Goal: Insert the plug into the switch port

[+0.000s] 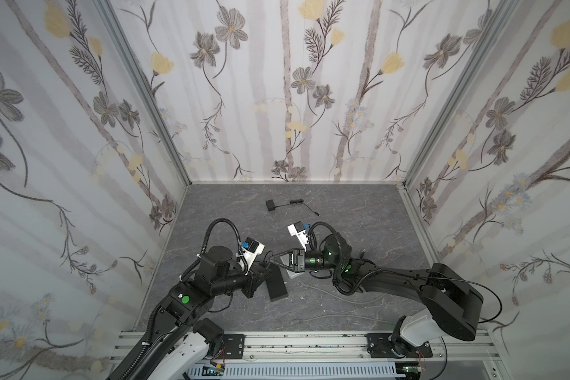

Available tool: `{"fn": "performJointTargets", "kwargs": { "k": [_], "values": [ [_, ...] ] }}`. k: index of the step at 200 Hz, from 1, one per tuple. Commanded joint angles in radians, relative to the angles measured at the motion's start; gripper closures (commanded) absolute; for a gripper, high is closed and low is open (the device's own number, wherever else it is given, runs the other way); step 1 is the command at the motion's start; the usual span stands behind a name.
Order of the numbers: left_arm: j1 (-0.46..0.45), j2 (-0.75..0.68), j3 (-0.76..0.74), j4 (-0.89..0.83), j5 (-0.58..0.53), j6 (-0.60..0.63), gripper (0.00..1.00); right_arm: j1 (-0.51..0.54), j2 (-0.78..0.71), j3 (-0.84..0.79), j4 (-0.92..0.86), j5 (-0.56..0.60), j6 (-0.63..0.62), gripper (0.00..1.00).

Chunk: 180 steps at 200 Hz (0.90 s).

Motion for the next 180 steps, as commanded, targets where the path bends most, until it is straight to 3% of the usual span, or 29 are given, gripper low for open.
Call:
{"fn": "performJointTargets", "kwargs": {
  "k": [1, 11, 33, 69, 103, 120, 139, 180],
  "values": [
    [-0.001, -0.01, 0.009, 0.008, 0.017, 0.019, 1.0, 0.001, -0.014, -0.027, 0.03, 0.019, -0.006, 0.84],
    [0.0, -0.011, 0.009, 0.006, 0.027, 0.025, 1.0, -0.002, -0.027, -0.037, 0.025, 0.021, -0.018, 0.76],
    [0.0, -0.013, 0.015, -0.012, 0.036, 0.039, 1.0, -0.015, -0.091, -0.029, -0.096, 0.031, -0.114, 0.72],
    [-0.001, -0.002, 0.028, -0.036, 0.062, 0.046, 1.0, -0.025, -0.262, 0.072, -0.583, 0.151, -0.461, 0.7],
    [-0.003, 0.048, 0.074, -0.076, 0.126, 0.032, 1.0, -0.024, -0.387, 0.107, -0.874, 0.342, -0.722, 0.69],
    [-0.007, 0.093, 0.108, -0.095, 0.186, -0.004, 1.0, -0.022, -0.441, 0.111, -0.948, 0.399, -0.808, 0.69],
    [-0.022, 0.114, 0.107, -0.037, 0.231, -0.129, 1.0, -0.017, -0.503, 0.108, -0.988, 0.441, -0.868, 0.69],
    [-0.023, 0.14, 0.127, -0.084, 0.266, -0.281, 1.0, 0.0, -0.653, 0.01, -0.919, 0.51, -0.917, 0.67]
  ]
}}
